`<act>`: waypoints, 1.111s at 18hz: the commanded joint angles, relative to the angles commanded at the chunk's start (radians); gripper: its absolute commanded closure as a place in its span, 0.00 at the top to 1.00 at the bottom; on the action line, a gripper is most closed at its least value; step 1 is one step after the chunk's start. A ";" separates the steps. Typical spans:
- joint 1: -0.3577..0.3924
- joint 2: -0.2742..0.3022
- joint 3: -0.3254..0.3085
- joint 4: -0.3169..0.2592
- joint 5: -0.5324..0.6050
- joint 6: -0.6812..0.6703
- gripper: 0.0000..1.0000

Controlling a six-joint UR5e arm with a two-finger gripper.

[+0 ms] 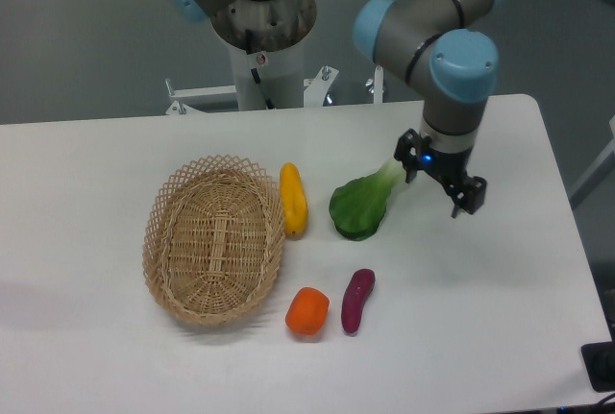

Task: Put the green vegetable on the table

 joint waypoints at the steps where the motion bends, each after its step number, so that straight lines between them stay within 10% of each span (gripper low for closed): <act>1: -0.002 -0.011 0.014 0.000 0.000 -0.009 1.00; 20: -0.014 -0.086 0.089 0.000 0.002 -0.035 1.00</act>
